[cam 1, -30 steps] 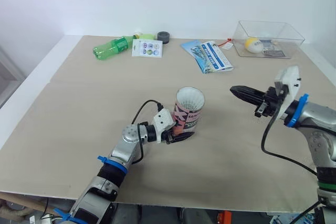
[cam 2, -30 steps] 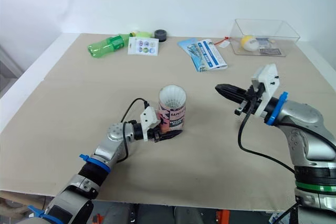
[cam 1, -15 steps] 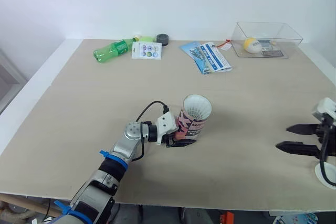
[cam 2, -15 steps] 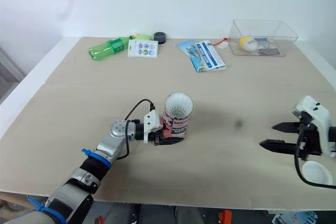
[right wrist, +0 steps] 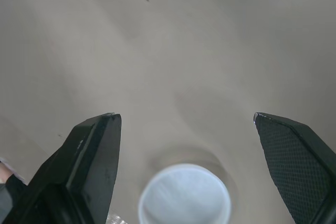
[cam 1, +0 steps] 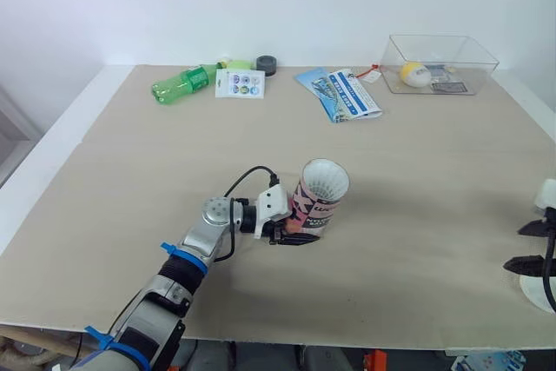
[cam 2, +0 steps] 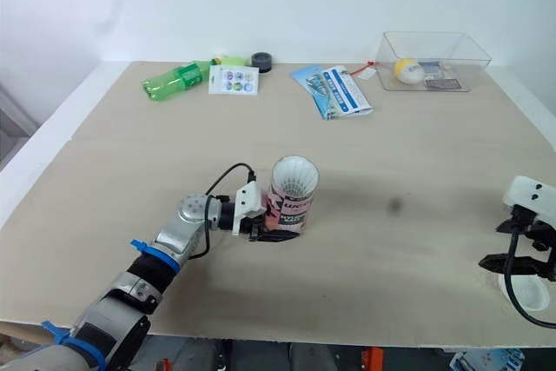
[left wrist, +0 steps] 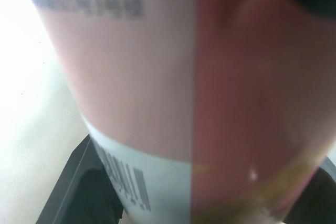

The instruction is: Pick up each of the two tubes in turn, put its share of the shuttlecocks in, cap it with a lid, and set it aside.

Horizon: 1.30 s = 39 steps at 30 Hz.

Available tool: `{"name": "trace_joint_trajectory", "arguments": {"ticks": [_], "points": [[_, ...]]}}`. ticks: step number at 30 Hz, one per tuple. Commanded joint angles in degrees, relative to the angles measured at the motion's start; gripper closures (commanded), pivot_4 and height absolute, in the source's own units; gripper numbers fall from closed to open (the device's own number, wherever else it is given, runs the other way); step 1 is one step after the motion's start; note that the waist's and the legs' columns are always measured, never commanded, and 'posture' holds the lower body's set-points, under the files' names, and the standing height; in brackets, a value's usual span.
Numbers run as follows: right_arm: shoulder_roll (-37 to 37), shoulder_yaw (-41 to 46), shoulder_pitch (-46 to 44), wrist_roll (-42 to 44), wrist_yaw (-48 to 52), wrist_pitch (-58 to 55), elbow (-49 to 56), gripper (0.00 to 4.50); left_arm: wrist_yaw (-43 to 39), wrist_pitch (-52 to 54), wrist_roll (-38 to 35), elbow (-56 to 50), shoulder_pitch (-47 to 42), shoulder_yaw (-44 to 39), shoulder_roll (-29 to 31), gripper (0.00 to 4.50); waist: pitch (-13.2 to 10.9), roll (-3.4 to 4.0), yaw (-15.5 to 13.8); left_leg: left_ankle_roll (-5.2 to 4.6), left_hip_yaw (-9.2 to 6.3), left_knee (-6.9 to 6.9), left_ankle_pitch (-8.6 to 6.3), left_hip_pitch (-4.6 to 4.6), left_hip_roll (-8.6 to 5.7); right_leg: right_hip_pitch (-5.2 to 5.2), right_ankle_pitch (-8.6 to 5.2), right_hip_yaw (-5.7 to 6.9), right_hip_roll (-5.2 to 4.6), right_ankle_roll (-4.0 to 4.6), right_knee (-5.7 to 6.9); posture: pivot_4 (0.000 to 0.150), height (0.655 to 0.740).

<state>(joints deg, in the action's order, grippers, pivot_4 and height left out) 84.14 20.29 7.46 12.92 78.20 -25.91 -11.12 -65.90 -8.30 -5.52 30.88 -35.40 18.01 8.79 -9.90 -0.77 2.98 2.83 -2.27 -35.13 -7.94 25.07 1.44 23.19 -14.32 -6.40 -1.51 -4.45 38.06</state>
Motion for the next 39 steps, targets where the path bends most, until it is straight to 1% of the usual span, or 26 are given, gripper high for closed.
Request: {"name": "trace_joint_trajectory", "arguments": {"ticks": [1, 7, 12, 15, 23, 31, 35, 39], "points": [[2.36, 3.09, 0.08, -2.88, 1.14, 2.09, -3.10, 0.13, 0.17, 1.05, 0.37, 0.52, 0.40, -0.42, 1.23, 1.72, 0.01, 0.01, 0.01, 0.00, 0.00, 0.00, 0.00, 0.00, 0.00, 0.00, 0.00, 0.00, 0.00, 0.00, 0.00, 0.150, 0.7400], [2.47, 4.66, 2.11, -7.00, 2.56, 7.14, -7.38, 0.13, 0.37, 1.97, 0.18, -0.93, 1.59, -0.17, 1.54, 1.72, 0.00, 0.00, 0.17, 0.00, 0.02, 0.00, 0.00, -0.01, 0.01, 0.00, 0.00, -0.01, 0.00, 0.00, 0.00, 0.150, 0.7400], [1.19, 1.52, 0.28, -7.93, 1.85, 11.92, -9.41, 0.13, 0.11, 2.56, 0.13, -1.05, 1.23, -0.08, 1.71, 1.72, 0.01, 0.02, 0.57, 0.00, 0.04, 0.00, 0.00, -0.03, 0.01, 0.00, 0.00, -0.03, 0.00, 0.00, 0.00, 0.150, 0.7400], [0.11, -1.66, -2.63, -8.26, 1.39, 15.17, -11.31, 0.13, 0.05, 2.67, 0.07, -0.47, 0.58, -0.31, 1.75, 1.72, 0.01, 0.01, 0.81, 0.00, 0.04, 0.00, 0.00, -0.05, 0.01, -0.04, 0.00, -0.03, 0.00, 0.00, 0.00, 0.150, 0.7400], [-2.10, -14.99, -17.34, -14.29, 2.06, 25.75, -24.22, 0.13, 0.49, 3.02, -0.03, -0.64, 0.68, -0.40, 1.33, 1.72, 0.02, 0.05, 1.33, -0.01, 0.08, -0.03, 0.01, -0.11, -0.03, -0.11, 0.03, -0.08, -0.02, -0.04, 0.01, 0.150, 0.7400], [-6.57, -24.79, -32.40, -21.16, 3.16, 34.33, -34.86, 0.13, 0.77, 3.26, -0.03, -0.75, 0.76, -0.79, 1.69, 1.72, 0.02, 0.06, 1.49, -0.01, 0.16, -0.02, 0.01, -0.28, -0.02, -0.24, 0.05, -0.15, -0.01, -0.05, 0.01, 0.150, 0.7400], [-9.58, -28.62, -37.93, -24.65, 3.25, 37.55, -39.67, 0.13, 1.04, 3.57, -0.10, -1.10, 0.83, -0.93, 1.66, 1.72, 0.02, 0.06, 1.53, -0.01, 0.25, 0.01, 0.01, -0.37, -0.01, -0.30, 0.06, -0.24, -0.02, -0.04, 0.01, 0.150, 0.7400], [-10.30, -31.50, -41.49, -28.12, 2.53, 40.41, -43.72, 0.13, 1.44, 4.12, -0.19, -1.70, 1.11, -1.21, 1.83, 1.72, -0.01, 0.00, 1.56, -0.01, 0.32, 0.04, 0.01, -0.50, 0.00, -0.40, 0.07, -0.30, -0.02, -0.04, 0.01, 0.150, 0.7400]]}}
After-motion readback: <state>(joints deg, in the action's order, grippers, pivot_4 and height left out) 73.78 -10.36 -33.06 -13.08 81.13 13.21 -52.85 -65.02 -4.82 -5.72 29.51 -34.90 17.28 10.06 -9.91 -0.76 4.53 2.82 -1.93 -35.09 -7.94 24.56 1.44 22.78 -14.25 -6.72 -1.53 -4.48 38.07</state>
